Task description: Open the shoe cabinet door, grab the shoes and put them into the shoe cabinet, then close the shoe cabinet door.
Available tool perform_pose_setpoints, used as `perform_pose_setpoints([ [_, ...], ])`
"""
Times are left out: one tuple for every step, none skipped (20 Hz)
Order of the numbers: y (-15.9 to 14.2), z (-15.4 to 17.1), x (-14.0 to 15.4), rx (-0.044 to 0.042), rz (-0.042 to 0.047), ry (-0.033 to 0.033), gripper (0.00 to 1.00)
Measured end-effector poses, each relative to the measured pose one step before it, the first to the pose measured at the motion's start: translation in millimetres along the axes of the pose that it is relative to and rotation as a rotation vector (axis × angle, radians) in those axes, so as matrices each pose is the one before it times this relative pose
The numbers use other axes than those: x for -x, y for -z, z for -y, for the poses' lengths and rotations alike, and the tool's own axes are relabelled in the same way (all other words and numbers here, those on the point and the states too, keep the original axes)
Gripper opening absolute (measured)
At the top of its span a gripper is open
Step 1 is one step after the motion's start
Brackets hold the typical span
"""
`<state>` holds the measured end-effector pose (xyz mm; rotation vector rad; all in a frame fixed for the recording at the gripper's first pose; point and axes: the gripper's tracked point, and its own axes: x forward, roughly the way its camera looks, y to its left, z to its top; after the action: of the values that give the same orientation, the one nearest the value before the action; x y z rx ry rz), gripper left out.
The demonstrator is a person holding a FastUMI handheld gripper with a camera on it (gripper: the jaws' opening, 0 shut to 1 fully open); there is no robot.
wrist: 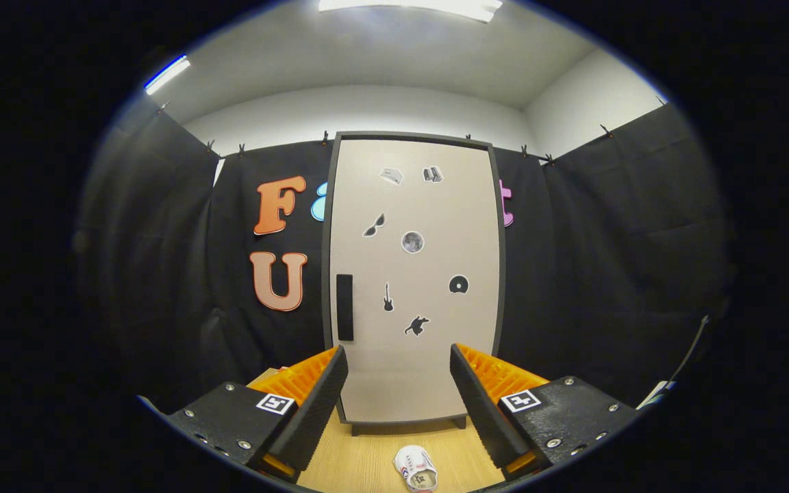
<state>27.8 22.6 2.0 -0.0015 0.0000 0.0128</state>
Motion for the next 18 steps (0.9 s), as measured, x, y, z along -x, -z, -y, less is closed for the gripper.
perform_pose_setpoints([
  [-1.02, -1.68, -5.08, 0.00015, 0.00312, -0.00095, 0.94],
  [0.77, -1.66, -5.29, 0.00053, -0.00035, -0.00386, 0.94],
  [0.91, -3.86, -5.33, -0.00043, 0.00015, -0.00661, 0.94],
  [0.61, -4.10, -6.39, 0.00077, -0.00029, -0.00805, 0.94],
  [0.66, -3.64, -6.63, 0.00250, -0.00066, -0.00518, 0.94],
  [0.98, -2.80, -6.53, 0.00441, -0.00146, -0.00662, 0.94],
  [-0.01, -3.65, -5.82, 0.00306, -0.00136, -0.00609, 0.94],
  [0.92, -4.57, -7.10, 0.00169, 0.00066, -0.00618, 0.94],
  [0.54, -4.48, -8.02, -0.00150, -0.00029, -0.00691, 0.94],
  [0.17, -4.69, -7.20, -0.00303, -0.00007, -0.00836, 0.94],
  [0.77, -4.43, -7.66, -0.00222, 0.00094, -0.00816, 0.94],
  [1.25, -4.19, -9.02, -0.00039, -0.00146, -0.00629, 0.94],
  [1.86, -3.76, -8.26, 0.00090, -0.00094, -0.00385, 0.94],
  [2.18, -3.11, -8.37, 0.00153, 0.00054, -0.00278, 0.94],
  [1.49, -2.16, -8.25, 0.00176, 0.00117, 0.00052, 0.94],
  [1.79, -2.42, -8.47, -0.00061, -0.00321, -0.00222, 0.94],
  [2.71, -2.38, -8.26, -0.00214, -0.00364, -0.00251, 0.94],
  [1.93, -2.28, -7.87, -0.00363, -0.00147, -0.00165, 0.94],
])
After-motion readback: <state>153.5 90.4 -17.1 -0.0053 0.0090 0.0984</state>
